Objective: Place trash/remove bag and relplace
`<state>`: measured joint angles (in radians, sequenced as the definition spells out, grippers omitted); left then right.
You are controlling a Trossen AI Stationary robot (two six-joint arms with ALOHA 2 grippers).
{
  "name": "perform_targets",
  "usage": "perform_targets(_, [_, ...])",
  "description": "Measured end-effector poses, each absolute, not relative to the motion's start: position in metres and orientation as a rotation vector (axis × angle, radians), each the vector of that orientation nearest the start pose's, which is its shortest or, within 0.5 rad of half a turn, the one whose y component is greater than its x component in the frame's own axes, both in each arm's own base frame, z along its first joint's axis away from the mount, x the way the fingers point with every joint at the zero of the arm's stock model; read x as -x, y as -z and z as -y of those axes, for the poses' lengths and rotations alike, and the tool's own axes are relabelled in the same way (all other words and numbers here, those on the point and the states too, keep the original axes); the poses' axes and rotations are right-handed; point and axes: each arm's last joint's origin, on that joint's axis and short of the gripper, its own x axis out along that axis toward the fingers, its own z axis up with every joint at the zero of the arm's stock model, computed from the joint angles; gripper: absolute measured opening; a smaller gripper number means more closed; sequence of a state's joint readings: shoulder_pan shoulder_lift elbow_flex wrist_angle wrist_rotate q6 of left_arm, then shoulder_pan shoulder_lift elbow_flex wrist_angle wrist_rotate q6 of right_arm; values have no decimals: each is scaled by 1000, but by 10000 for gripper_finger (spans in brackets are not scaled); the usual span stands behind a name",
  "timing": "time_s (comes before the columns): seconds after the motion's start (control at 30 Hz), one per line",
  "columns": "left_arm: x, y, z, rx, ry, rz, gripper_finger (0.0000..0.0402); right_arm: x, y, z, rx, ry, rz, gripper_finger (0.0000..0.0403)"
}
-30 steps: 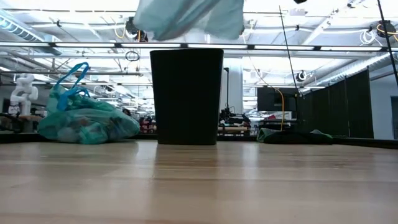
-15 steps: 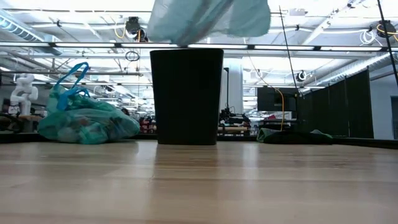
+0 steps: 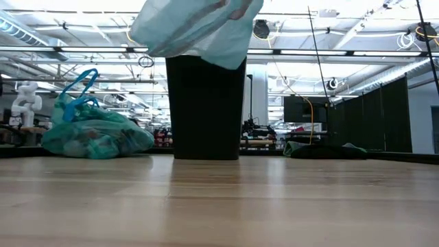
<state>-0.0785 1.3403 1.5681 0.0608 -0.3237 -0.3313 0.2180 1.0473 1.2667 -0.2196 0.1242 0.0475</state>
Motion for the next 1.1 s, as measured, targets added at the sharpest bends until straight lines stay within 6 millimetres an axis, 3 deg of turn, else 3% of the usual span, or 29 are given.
perform_targets(0.43, [-275,-503,8,364,-225,340,0,-210,-442,-42,-73,-78,-13,284])
perform_targets(0.7, [-276,-502,11,390,-183,332,0,-212,-443,-27,-117,77,9,269])
perform_targets(0.83, [-276,-502,12,409,-145,327,0,-214,-443,-16,-173,130,11,212])
perform_targets(1.03, [-281,-498,14,425,-104,295,0,-220,-440,-5,-192,77,-4,30])
perform_targets(1.1, [-282,-496,14,422,-107,272,0,-221,-440,-4,-204,65,-5,13])
